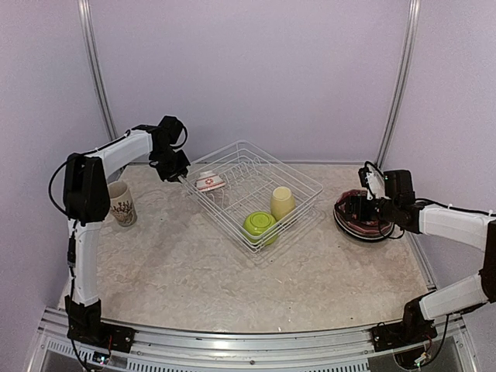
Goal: Unload the mixed dishes from the dish rack
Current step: Adjust the dish rack at the center of the board.
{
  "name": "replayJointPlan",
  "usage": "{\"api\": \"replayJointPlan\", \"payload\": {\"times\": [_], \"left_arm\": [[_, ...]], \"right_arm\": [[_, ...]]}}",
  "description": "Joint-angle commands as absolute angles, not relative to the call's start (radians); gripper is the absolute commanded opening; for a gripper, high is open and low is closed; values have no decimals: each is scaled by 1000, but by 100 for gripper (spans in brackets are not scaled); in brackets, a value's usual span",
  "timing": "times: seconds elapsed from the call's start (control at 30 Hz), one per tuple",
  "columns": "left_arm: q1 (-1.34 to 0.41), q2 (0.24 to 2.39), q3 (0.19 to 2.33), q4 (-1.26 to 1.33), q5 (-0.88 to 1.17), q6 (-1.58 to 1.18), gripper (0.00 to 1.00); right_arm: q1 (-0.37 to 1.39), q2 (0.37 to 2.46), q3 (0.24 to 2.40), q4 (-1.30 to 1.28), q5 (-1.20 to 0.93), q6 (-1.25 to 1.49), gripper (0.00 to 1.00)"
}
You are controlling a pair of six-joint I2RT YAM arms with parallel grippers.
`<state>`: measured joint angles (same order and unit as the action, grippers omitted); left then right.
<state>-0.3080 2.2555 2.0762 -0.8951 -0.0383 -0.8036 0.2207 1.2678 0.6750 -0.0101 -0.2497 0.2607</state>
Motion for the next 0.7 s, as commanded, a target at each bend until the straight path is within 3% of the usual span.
{"api": "replayJointPlan", "payload": {"times": [0.0,0.17,0.23,0.4,0.53,0.67], "left_arm": [[-303,2176,1992,-962,-42,-795,21],[-328,2113,1957,-992,-83,-751,24],[-344,2092,1969,-1017,-112,-720,42],[-390,2054,2006,-1047,-215,-605,62],[-439,2034,2018,-974,-209,-430,95],[-461,2069,2081,-955,-135,-280,99]], "right_arm": [[233,1290,672,31,-265,274,100],[232,1319,685,33,-283,277,100],[233,1323,690,29,-283,275,100],[233,1316,703,8,-279,273,100],[234,1303,711,-23,-269,263,100],[233,1290,722,-69,-254,246,100]]}}
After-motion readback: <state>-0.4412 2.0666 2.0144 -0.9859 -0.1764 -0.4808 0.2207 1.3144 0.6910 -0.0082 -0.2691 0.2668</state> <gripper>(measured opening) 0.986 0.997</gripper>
